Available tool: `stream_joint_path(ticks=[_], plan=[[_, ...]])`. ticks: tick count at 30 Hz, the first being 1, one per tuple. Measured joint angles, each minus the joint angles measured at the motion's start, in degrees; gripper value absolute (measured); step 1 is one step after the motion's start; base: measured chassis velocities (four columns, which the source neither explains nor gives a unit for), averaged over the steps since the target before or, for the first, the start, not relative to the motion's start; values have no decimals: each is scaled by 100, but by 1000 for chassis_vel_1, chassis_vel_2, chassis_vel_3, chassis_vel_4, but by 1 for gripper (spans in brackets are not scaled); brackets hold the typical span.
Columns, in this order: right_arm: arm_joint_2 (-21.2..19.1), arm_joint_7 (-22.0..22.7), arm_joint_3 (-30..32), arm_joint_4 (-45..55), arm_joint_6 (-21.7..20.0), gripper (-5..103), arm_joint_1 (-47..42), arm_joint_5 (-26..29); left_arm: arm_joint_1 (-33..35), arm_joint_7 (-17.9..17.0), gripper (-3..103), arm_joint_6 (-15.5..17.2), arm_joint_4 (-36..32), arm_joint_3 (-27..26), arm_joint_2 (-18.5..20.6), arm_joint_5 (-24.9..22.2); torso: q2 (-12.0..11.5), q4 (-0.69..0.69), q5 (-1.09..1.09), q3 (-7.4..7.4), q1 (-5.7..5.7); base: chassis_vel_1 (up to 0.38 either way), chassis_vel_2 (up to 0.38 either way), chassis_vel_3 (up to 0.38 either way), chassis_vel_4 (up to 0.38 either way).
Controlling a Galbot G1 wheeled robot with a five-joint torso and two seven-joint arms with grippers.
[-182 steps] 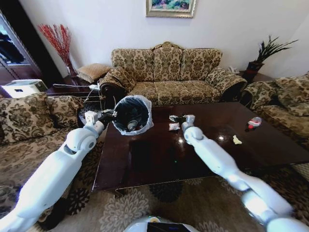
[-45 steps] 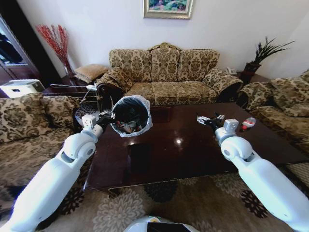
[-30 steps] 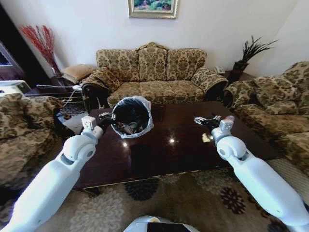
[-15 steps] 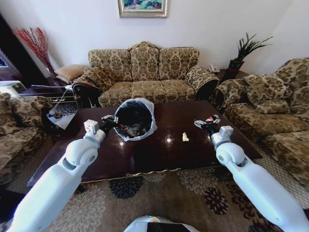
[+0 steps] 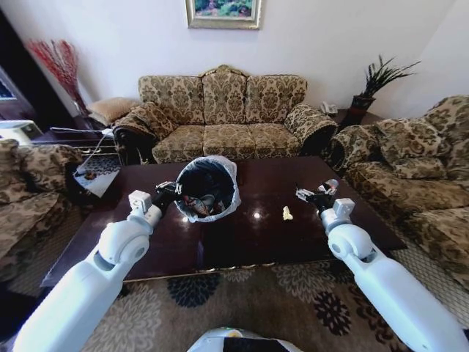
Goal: Move to the front of the table and place the trash on the table into the trash bin.
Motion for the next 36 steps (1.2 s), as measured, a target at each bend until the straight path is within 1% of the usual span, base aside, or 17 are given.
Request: stream_joint_path(ticks=[6, 8, 9, 10, 12, 13, 14, 16, 20, 25, 27, 30, 32, 33, 34, 35, 36], plan=[[1, -35, -93, 110, -1, 100, -115, -23, 108, -2, 2, 0, -52, -113, -17, 0, -1, 5, -1, 1, 3, -220, 249, 238, -247], [55, 20, -180, 253, -40, 100, -458, 2, 176, -6, 2, 0, -70, -161, -42, 5, -2, 6, -1, 4, 9, -164, 238, 185, -175], [55, 20, -180, 253, -40, 100, -458, 2, 176, -6, 2, 0, -70, -161, -42, 5, -2, 6, -1, 4, 9, -151, 188, 185, -120], [130, 89, -208, 262, -62, 100, -623, 16, 194, -8, 2, 0, -70, -172, -50, 11, -3, 0, -4, 5, 11, -151, 125, 104, -120], [368, 169, -215, 206, -107, 100, -1026, -7, 211, -6, 2, 0, -70, -183, -58, 16, -3, 1, -1, 5, 10, -80, 85, 18, -13], [368, 169, -215, 206, -107, 100, -1026, -7, 211, -6, 2, 0, -70, -183, -58, 16, -3, 1, -1, 5, 10, -55, 45, 18, -13], [531, 283, -216, 110, -218, 100, -1243, -13, 213, -3, 2, 0, -71, -188, -52, 18, -3, -5, 1, 4, 7, -55, -11, -12, -12], [694, 456, -208, -42, -301, 100, -1361, 0, 208, 8, 2, 0, -71, -187, -43, 15, -1, -1, 0, -2, -4, 0, 0, 0, 0], [768, 470, -135, -154, -332, 100, -1420, 23, 199, 8, 2, -3, -71, -178, -39, 14, 2, 4, -1, -4, -7, 30, -46, -40, 47], [974, 157, -85, -521, -289, 100, -1349, -10, 174, 14, 2, -9, -49, -83, -67, 19, 0, 1, -2, 1, 1, 10, -10, -10, 14], [1012, 89, -107, -631, -259, 100, -1295, -43, 160, 17, 2, -14, -46, -71, -67, 19, -1, 1, -1, 2, 4, 0, 0, 0, 0], [1105, -171, -201, -951, -147, 100, -1133, -121, 92, 19, 2, -17, -45, -37, -52, -9, -1, 3, -1, 3, 5, 0, 0, 0, 0], [1148, -233, -222, -1041, -130, 100, -1083, -119, 30, 29, 2, -18, -43, -3, -33, -37, -1, 4, -1, 2, 3, 0, 0, 0, 0], [1196, -268, -269, -1116, -126, 100, -1024, -112, -5, 37, 2, -18, -42, 5, -10, -62, 0, 0, -1, 1, 1, 0, 0, 0, 0], [1196, -268, -269, -1116, -126, 100, -1024, -112, -5, 37, 2, -18, -42, 5, -10, -62, 0, 0, -1, 1, 1, 0, 0, 0, 0], [1225, -269, -315, -1147, -126, 103, -978, -110, -13, 39, 2, -19, -41, 4, 5, -71, 0, 0, -1, 0, 0, 0, 0, 0, 0], [1253, -240, -381, -1167, -142, 100, -922, -105, -15, 44, 2, -19, -36, -2, 21, -82, 0, 0, -1, 1, 0, 0, 0, 0, 0]])
